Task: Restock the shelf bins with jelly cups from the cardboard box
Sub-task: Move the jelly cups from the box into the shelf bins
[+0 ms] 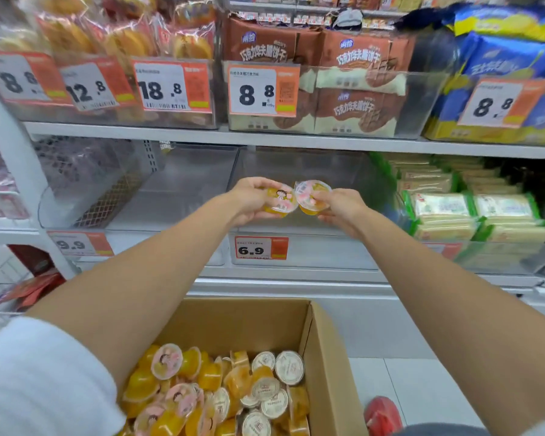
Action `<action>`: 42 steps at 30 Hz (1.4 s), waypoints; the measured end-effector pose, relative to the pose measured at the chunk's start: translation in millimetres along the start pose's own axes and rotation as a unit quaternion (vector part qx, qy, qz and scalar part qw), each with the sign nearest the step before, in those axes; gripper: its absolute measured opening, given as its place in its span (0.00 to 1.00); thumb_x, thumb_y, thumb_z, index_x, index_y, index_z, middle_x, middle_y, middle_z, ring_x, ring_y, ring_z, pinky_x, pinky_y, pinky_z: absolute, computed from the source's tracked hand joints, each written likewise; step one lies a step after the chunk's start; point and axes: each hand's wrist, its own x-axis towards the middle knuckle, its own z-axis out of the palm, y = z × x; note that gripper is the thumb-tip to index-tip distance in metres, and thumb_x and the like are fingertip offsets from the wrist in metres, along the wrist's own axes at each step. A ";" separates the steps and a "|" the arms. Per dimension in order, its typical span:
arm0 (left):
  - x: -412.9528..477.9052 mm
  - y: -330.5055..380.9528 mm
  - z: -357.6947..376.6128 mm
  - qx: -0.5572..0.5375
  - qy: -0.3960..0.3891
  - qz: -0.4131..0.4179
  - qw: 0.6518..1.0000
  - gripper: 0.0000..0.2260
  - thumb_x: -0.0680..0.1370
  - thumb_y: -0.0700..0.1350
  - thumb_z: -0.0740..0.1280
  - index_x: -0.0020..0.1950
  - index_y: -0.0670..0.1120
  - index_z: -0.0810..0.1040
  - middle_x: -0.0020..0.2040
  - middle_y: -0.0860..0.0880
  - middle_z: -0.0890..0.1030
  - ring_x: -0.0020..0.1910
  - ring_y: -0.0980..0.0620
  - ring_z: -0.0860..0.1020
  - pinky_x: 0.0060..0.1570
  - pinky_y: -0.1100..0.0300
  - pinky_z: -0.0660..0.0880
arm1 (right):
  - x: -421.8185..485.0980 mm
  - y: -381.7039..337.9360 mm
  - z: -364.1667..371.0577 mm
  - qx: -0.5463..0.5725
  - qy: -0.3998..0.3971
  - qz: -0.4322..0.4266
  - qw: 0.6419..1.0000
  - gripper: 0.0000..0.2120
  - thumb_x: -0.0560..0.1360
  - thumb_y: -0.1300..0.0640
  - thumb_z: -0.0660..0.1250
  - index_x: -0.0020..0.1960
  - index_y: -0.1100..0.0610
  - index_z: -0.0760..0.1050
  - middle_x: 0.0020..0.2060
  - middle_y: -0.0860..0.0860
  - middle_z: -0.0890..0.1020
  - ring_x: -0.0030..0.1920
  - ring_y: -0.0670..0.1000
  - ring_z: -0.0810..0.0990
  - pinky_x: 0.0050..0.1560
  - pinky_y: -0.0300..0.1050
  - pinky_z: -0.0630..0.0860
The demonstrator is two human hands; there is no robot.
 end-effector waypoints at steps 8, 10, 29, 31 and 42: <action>114.6 -56.3 -5.9 0.160 0.078 -0.074 0.981 0.20 0.78 0.29 0.63 0.69 0.38 0.70 0.66 0.41 0.75 0.59 0.44 0.78 0.43 0.58 0.82 | 95.5 37.0 34.4 -0.041 -0.042 0.098 0.993 0.15 0.78 0.62 0.66 0.64 0.64 0.73 0.54 0.57 0.80 0.49 0.53 0.78 0.26 0.37 0.78; 126.5 -61.7 -9.3 0.267 0.099 -0.052 0.957 0.19 0.79 0.33 0.61 0.71 0.38 0.69 0.67 0.41 0.74 0.62 0.44 0.77 0.56 0.56 0.78 | 109.6 44.7 38.7 -0.065 -0.046 0.114 0.990 0.14 0.80 0.62 0.63 0.65 0.60 0.72 0.59 0.56 0.79 0.51 0.51 0.77 0.24 0.36 0.76; 160.4 -81.6 -22.2 0.646 0.001 0.029 0.763 0.36 0.79 0.34 0.55 0.76 0.66 0.46 0.79 0.49 0.37 0.77 0.38 0.41 0.74 0.40 0.54 | 168.9 53.6 24.4 -0.649 -0.021 -0.126 0.750 0.29 0.82 0.55 0.54 0.77 0.38 0.46 0.78 0.48 0.47 0.78 0.58 0.44 0.72 0.69 0.47; 161.2 -82.6 -20.4 0.639 0.008 0.018 0.769 0.28 0.82 0.43 0.55 0.77 0.64 0.48 0.80 0.47 0.42 0.78 0.37 0.43 0.74 0.38 0.52 | 173.6 56.3 23.4 -0.658 -0.025 -0.121 0.742 0.27 0.83 0.54 0.53 0.76 0.35 0.47 0.77 0.47 0.53 0.77 0.58 0.46 0.70 0.74 0.45; 154.2 -74.7 -15.6 0.653 -0.012 -0.011 0.758 0.24 0.84 0.49 0.51 0.77 0.65 0.46 0.79 0.48 0.36 0.77 0.39 0.38 0.75 0.41 0.47 | 188.7 63.2 25.6 -0.621 -0.057 -0.111 0.774 0.34 0.80 0.57 0.59 0.76 0.36 0.45 0.78 0.48 0.45 0.77 0.63 0.44 0.70 0.69 0.58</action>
